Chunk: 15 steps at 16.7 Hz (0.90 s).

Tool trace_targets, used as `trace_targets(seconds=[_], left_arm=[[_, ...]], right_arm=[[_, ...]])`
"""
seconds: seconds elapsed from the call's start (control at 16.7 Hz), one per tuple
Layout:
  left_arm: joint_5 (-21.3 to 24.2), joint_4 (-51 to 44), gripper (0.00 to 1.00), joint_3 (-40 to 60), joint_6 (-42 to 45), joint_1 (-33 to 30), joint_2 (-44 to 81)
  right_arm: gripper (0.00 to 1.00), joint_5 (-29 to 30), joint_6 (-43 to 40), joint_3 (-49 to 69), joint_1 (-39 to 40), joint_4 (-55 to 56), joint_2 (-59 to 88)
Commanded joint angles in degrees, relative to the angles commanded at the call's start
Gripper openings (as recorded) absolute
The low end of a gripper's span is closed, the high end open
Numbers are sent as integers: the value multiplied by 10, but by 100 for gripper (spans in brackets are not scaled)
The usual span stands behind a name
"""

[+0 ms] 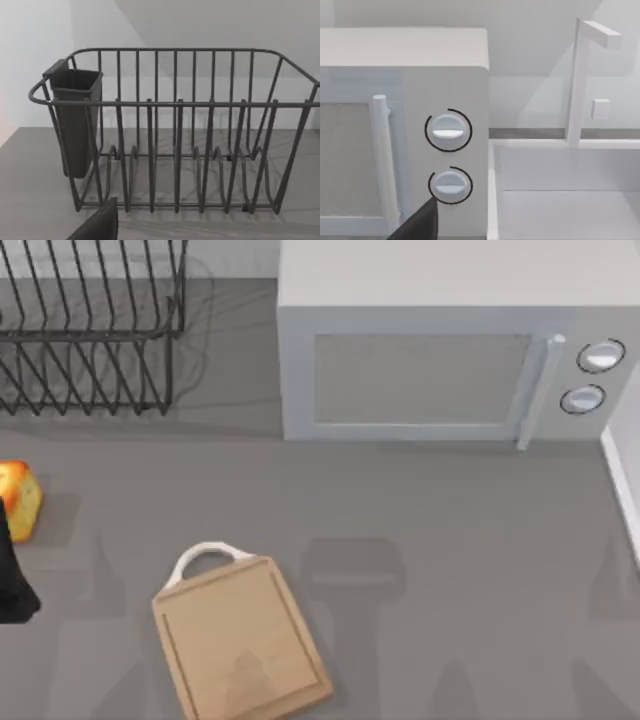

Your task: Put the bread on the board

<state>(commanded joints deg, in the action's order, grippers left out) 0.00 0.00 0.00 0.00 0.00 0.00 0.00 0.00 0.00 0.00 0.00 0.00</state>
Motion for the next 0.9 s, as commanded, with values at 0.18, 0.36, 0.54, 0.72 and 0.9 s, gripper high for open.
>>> trace_targets(seconds=[0.18,0.36,0.54,0.72,0.9], left_arm=[[0,-4,100,6,1,1,6],[-2,-39,100,57,6,6,59],[-3,-103,100,150,17,12,166],[-2,-186,100,266,29,20,320],[0,-282,100,391,42,28,500]], right_arm=[[100,0,0,0,0,0,0],[100,0,0,0,0,0,0],[100,0,0,0,0,0,0],[100,0,0,0,0,0,0],[100,0,0,0,0,0,0]])
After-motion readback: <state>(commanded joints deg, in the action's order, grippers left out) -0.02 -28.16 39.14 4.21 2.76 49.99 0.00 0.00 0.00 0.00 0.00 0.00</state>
